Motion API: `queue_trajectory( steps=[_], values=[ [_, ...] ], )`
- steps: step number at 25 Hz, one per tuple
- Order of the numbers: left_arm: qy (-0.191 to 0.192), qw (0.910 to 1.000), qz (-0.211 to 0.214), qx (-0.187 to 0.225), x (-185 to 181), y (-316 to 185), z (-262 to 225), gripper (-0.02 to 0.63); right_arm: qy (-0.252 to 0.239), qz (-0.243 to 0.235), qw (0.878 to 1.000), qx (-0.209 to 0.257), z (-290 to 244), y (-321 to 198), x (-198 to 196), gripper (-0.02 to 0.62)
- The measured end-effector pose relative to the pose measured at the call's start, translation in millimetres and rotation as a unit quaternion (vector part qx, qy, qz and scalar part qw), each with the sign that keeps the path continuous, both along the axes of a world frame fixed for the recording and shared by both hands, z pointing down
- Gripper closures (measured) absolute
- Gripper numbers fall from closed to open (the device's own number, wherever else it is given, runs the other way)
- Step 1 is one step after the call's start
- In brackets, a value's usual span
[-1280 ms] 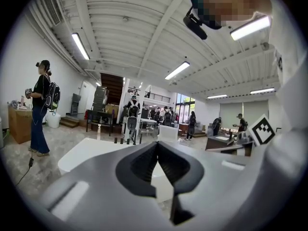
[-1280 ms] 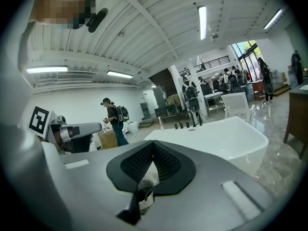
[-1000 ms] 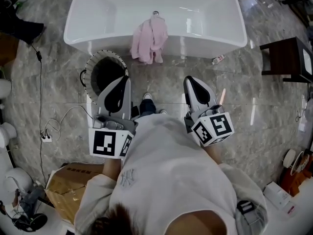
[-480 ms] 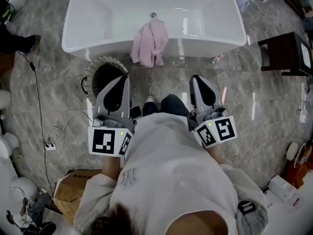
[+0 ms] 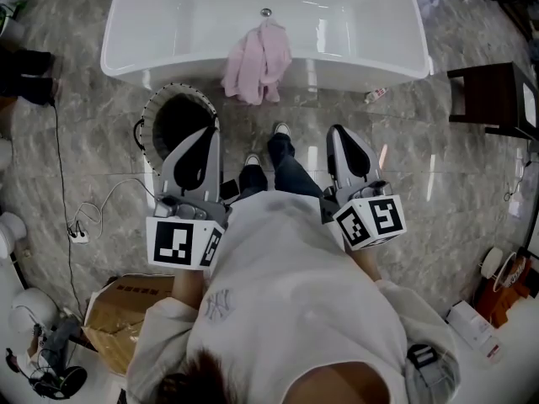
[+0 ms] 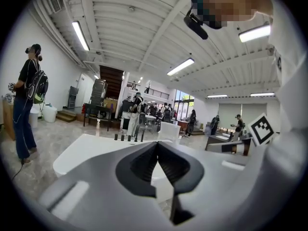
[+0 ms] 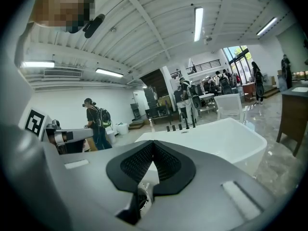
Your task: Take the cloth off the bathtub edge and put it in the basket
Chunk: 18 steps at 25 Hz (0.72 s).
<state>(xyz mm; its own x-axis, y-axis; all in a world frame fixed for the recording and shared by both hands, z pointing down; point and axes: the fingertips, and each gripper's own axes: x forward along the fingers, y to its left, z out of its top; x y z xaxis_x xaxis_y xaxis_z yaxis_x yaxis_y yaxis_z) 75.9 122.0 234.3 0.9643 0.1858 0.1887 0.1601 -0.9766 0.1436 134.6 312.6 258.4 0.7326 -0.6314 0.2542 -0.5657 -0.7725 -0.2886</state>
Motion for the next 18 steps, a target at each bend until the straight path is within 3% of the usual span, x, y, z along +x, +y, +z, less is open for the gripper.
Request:
queue_trajectory(
  steps=[6,18],
  values=[
    [0.001,0.9993,-0.038,0.005,29.5,-7.0,-2.3,0.558,0.005,-0.031,1.0,0.005,1.0,-7.4,40.3,0.595],
    [0.043,0.9952,-0.087,0.011,112.7,5.7,-21.6,0.558,0.02,-0.098,0.995,0.006,-6.1,-11.2,141.9,0.595]
  ],
)
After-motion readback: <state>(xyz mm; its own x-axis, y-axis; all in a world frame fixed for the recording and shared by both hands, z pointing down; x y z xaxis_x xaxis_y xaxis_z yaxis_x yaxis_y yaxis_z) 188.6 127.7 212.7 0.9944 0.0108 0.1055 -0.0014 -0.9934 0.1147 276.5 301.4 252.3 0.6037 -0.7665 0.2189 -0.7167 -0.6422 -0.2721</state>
